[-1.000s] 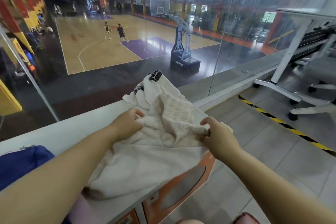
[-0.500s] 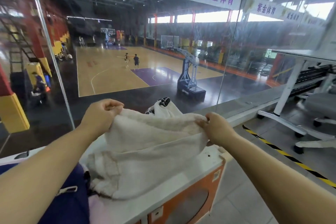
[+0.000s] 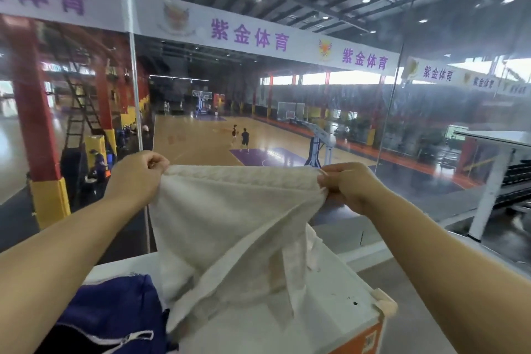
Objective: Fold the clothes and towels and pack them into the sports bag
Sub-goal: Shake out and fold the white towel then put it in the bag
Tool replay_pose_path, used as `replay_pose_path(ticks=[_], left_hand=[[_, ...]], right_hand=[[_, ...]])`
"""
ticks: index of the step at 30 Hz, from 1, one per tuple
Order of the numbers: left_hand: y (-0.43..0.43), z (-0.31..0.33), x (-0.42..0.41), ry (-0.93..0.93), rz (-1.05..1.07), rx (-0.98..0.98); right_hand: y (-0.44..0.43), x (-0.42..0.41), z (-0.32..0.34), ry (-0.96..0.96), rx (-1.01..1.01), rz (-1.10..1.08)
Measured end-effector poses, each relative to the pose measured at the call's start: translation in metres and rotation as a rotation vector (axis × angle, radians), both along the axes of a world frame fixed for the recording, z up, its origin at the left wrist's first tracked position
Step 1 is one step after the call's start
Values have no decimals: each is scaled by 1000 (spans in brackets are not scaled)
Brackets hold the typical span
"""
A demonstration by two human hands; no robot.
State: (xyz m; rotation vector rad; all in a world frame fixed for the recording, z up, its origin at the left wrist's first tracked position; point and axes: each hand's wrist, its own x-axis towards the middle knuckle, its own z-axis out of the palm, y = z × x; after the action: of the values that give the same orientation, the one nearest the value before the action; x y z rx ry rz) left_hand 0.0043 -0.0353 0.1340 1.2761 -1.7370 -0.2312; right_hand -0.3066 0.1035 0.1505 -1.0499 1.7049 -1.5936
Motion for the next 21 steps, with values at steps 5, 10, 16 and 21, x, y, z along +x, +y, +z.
replay_pose_path(ticks=[5, 10, 16, 21], left_hand=[[3, 9, 7, 38, 27, -11], [5, 4, 5, 69, 16, 43], [10, -3, -9, 137, -109, 189], [18, -9, -16, 340, -372, 359]], right_hand=[[-17, -10, 7, 229, 103, -196], [-20, -6, -1, 322, 151, -157], [-13, -25, -4, 114, -2, -353], [14, -35, 3, 96, -81, -248]])
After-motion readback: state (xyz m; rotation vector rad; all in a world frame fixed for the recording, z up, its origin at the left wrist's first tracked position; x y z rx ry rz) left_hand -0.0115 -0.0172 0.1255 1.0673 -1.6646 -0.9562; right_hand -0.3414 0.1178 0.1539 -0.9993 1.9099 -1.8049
